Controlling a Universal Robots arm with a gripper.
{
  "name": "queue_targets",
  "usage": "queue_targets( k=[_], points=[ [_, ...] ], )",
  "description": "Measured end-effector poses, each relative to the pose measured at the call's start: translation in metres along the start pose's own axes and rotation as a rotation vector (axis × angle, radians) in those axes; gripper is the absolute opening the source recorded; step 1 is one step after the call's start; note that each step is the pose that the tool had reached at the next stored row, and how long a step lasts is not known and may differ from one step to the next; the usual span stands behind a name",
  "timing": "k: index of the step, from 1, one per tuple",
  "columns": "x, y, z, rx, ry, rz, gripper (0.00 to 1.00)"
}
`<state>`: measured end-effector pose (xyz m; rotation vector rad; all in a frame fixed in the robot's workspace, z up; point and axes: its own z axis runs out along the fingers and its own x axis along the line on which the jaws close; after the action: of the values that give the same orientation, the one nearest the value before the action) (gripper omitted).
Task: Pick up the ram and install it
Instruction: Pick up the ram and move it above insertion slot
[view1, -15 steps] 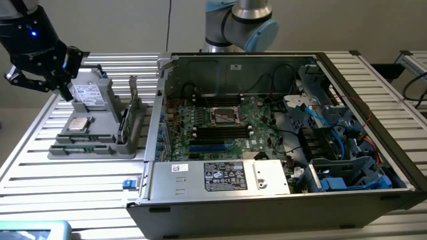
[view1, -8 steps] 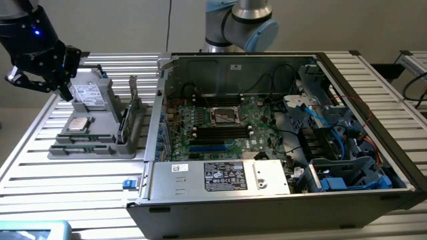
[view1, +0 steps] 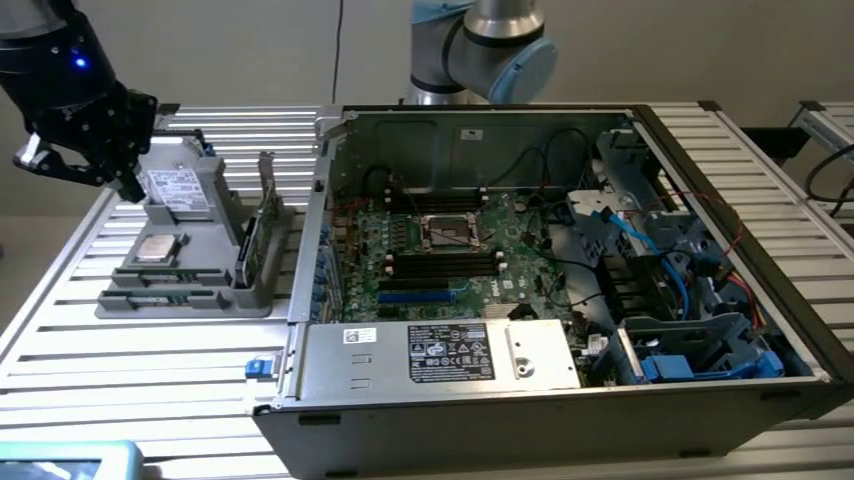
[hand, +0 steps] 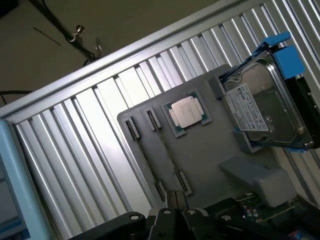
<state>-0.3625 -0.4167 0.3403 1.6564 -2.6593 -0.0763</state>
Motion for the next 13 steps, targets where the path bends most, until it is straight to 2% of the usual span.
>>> queue_targets(
  k=[13],
  points=[
    [0.0000, 0.0000, 0.0000, -0.0046, 0.0107, -0.236, 0.11]
  ],
)
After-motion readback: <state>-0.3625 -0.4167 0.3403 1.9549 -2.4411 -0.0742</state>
